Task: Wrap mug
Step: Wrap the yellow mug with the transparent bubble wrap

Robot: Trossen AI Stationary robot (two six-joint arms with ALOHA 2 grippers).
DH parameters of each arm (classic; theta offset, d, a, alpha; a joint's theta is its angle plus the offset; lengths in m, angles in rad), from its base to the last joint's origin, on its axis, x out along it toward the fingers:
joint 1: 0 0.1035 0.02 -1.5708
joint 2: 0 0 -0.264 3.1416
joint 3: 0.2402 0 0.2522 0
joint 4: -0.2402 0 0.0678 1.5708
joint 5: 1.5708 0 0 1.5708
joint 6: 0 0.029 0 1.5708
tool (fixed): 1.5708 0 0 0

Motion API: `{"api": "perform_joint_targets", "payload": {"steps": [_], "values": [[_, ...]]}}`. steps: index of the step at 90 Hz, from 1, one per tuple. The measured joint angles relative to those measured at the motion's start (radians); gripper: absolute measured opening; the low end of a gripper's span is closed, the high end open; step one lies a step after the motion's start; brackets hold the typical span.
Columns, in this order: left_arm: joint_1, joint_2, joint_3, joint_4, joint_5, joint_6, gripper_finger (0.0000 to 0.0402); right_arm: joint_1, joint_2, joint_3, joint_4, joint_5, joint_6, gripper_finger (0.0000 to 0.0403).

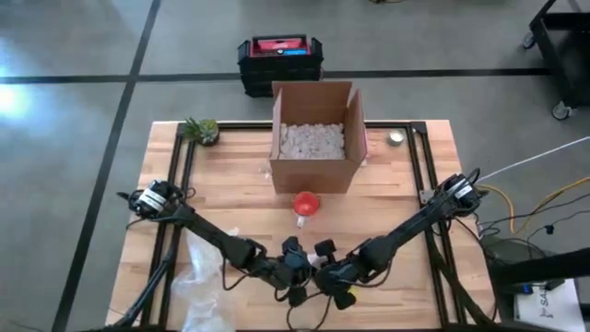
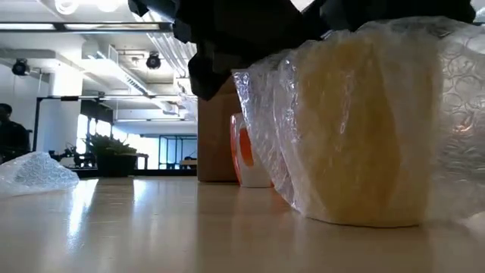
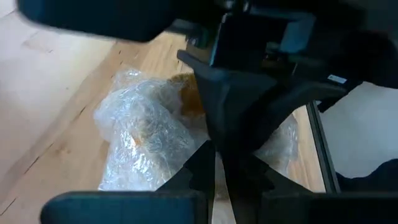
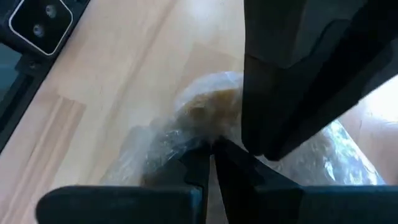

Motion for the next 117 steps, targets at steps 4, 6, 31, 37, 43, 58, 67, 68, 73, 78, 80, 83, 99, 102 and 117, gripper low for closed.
{"api": "perform_joint_targets", "payload": {"steps": [4, 6, 31, 37, 43, 58, 67, 68, 73, 78, 80, 83, 99, 102, 117], "values": [[-0.002, -0.004, 0.012, -0.02, 0.003, 0.012, 0.002, 0.0, 0.005, 0.001, 0.002, -0.003, 0.0, 0.0013], [-0.004, -0.008, 0.021, -0.038, 0.004, 0.016, 0.002, -0.001, 0.008, 0.001, 0.003, -0.006, -0.001, 0.0013], [-0.053, -0.063, 0.219, -0.579, -0.083, -0.082, 0.002, -0.003, 0.011, -0.002, 0.0, -0.026, -0.006, 0.0013], [-0.066, -0.059, 0.234, -0.688, -0.17, -0.157, 0.002, -0.002, 0.01, -0.003, 0.0, -0.026, -0.007, 0.0013], [-0.072, -0.058, 0.213, -0.722, -0.232, -0.226, 0.002, -0.002, 0.01, -0.003, 0.0, -0.028, -0.009, 0.0013], [-0.06, -0.055, 0.083, -0.55, -0.237, -0.247, 0.002, -0.002, 0.01, -0.003, 0.0, -0.03, -0.018, 0.0013], [-0.042, -0.055, 0.021, -0.311, -0.231, -0.153, 0.002, -0.002, 0.01, -0.003, 0.001, -0.032, -0.027, 0.0013], [-0.041, -0.055, 0.017, -0.284, -0.227, -0.138, 0.002, -0.002, 0.01, -0.003, 0.001, -0.032, -0.027, 0.0013], [-0.036, -0.055, -0.002, -0.154, -0.209, -0.067, 0.002, -0.001, 0.01, -0.004, 0.001, -0.033, -0.028, 0.0013], [-0.036, -0.055, -0.014, -0.053, -0.193, -0.01, 0.002, -0.001, 0.01, -0.004, 0.002, -0.035, -0.028, 0.0013], [-0.037, -0.055, -0.016, -0.027, -0.184, 0.012, 0.002, 0.0, 0.01, -0.004, 0.002, -0.037, -0.028, 0.0013], [-0.037, -0.055, -0.017, 0.002, -0.173, 0.04, 0.002, 0.0, 0.01, -0.004, 0.003, -0.039, -0.029, 0.0013], [-0.021, -0.033, -0.02, 0.036, -0.093, 0.025, 0.002, -0.001, 0.01, -0.005, 0.012, -0.041, -0.039, 0.0013], [-0.018, -0.018, -0.02, 0.038, -0.084, 0.018, 0.002, -0.002, 0.01, -0.004, 0.013, -0.041, -0.039, 0.0013], [-0.009, 0.044, 0.007, 0.065, -0.085, 0.02, 0.002, -0.004, 0.008, 0.014, -0.003, -0.04, -0.039, 0.0013]]}}
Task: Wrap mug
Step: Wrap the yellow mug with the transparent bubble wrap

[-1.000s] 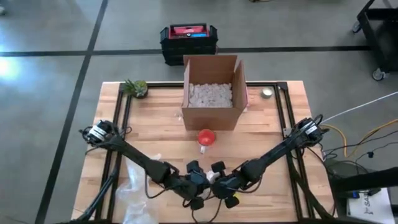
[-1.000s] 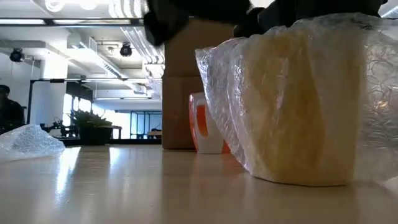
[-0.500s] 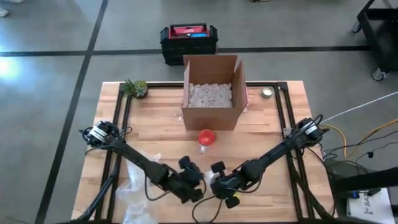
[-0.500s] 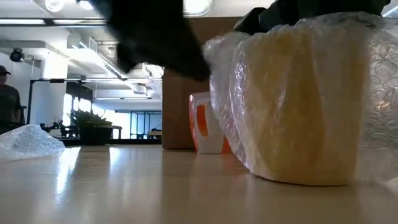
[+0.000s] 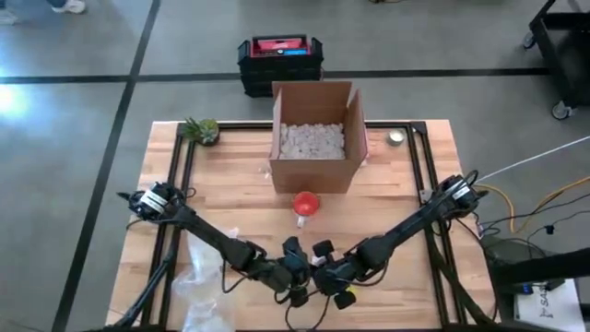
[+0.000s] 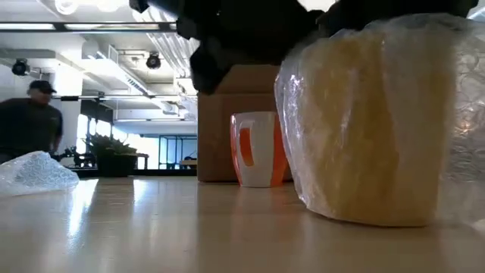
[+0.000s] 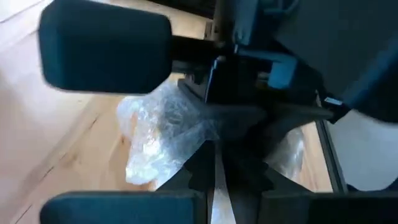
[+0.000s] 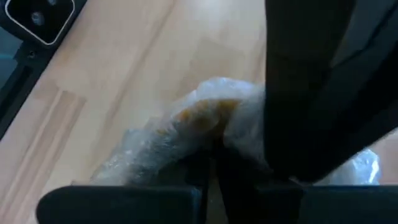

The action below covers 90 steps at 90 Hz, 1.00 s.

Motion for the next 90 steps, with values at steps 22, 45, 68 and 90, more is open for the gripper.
{"api": "perform_joint_targets", "payload": {"steps": [22, 45, 68, 90], "values": [[0.004, 0.014, 0.002, -0.003, 0.0, -0.009, 0.002, 0.0, -0.07, 0.052, -0.163, -0.01, 0.008, 0.0013], [0.004, 0.014, 0.003, -0.005, -0.004, -0.005, 0.002, -0.005, -0.188, 0.07, -0.265, 0.068, 0.049, 0.0013], [0.003, 0.016, 0.026, -0.02, -0.004, 0.026, 0.002, -0.018, -0.088, 0.045, -0.193, 0.061, 0.049, 0.0013], [0.003, 0.016, 0.026, -0.016, -0.003, 0.035, 0.002, -0.018, -0.002, 0.049, -0.181, 0.066, 0.048, 0.0013]]}}
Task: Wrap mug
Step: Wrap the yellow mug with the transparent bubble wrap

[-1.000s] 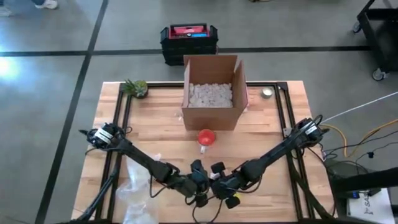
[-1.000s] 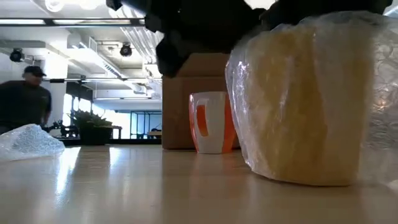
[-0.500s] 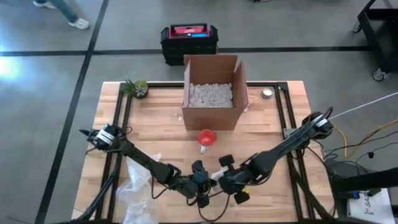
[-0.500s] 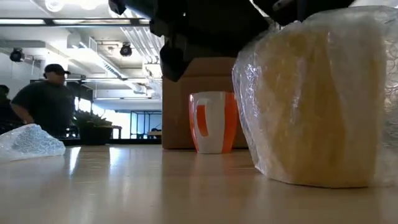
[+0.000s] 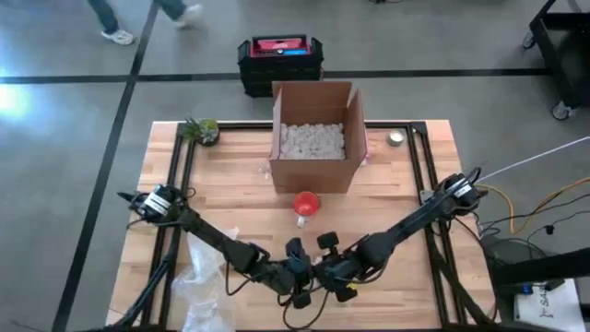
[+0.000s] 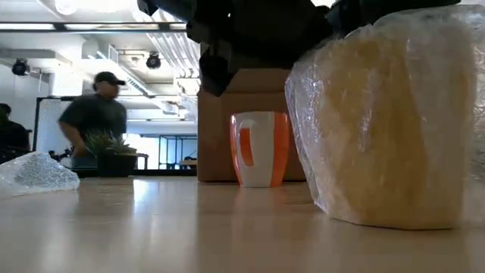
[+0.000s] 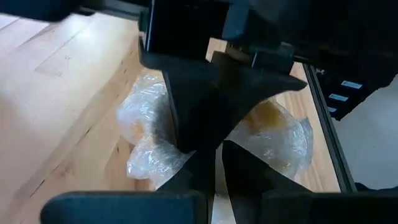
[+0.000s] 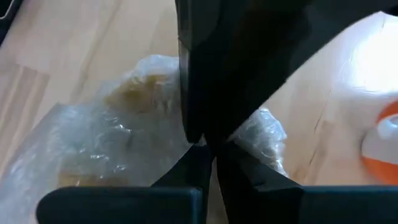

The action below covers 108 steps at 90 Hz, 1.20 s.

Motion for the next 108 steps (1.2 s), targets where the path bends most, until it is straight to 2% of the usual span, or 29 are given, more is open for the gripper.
{"api": "perform_joint_targets", "payload": {"steps": [22, 39, 48, 63, 81, 92, 108], "values": [[0.001, 0.0, 0.0, -0.005, 0.002, -0.002, 0.002, 0.0, -0.045, 0.009, -0.029, -0.019, -0.025, 0.0013], [0.001, 0.0, 0.0, -0.003, 0.002, -0.003, 0.002, 0.002, -0.128, 0.016, -0.058, -0.094, -0.024, 0.0013], [0.002, 0.0, 0.0, -0.003, 0.001, -0.003, 0.002, 0.008, -0.118, 0.009, -0.016, -0.097, -0.018, 0.0013], [0.002, 0.0, 0.0, -0.004, 0.0, -0.003, 0.002, 0.008, -0.033, -0.01, 0.095, -0.11, -0.018, 0.0013], [0.002, 0.0, -0.001, 0.001, 0.0, -0.003, 0.002, 0.006, 0.045, -0.017, 0.094, -0.109, 0.003, 0.0013], [0.002, 0.0, -0.001, 0.002, -0.001, -0.002, 0.002, 0.006, 0.038, -0.017, 0.085, -0.108, 0.009, 0.0013], [0.002, 0.0, -0.001, 0.007, 0.002, -0.002, 0.002, 0.006, -0.048, -0.009, 0.03, -0.105, -0.016, 0.0013]]}}
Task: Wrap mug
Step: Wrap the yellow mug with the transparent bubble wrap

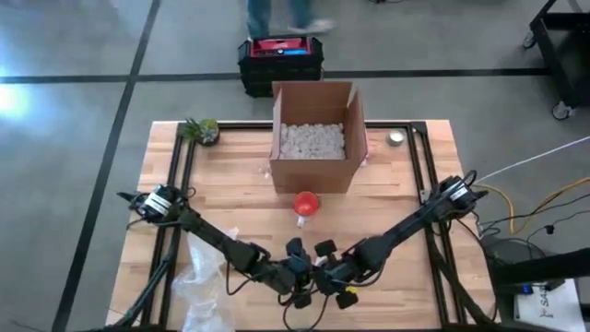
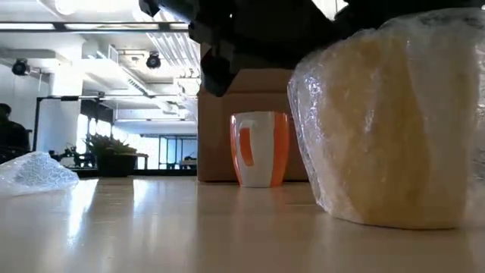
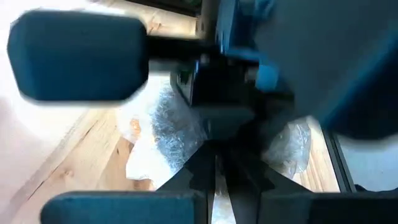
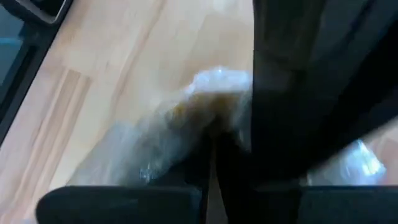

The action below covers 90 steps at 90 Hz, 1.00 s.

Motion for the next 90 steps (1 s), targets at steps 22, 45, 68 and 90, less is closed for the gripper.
{"api": "perform_joint_targets", "payload": {"steps": [22, 45, 68, 90], "values": [[0.0, 0.0, 0.0, -0.002, 0.0, 0.002, 0.002, -0.001, -0.147, 0.003, -0.103, 0.03, -0.013, 0.0014], [0.0, 0.0, 0.0, -0.002, -0.001, 0.002, 0.002, -0.002, -0.124, -0.045, -0.054, 0.135, -0.023, 0.0014], [0.001, 0.0, 0.0, 0.003, -0.003, 0.002, 0.002, 0.001, -0.009, -0.08, -0.009, 0.15, 0.001, 0.0014], [0.0, 0.0, 0.001, 0.005, 0.003, 0.002, 0.002, 0.004, -0.008, -0.044, -0.021, 0.09, -0.041, 0.0013]]}}
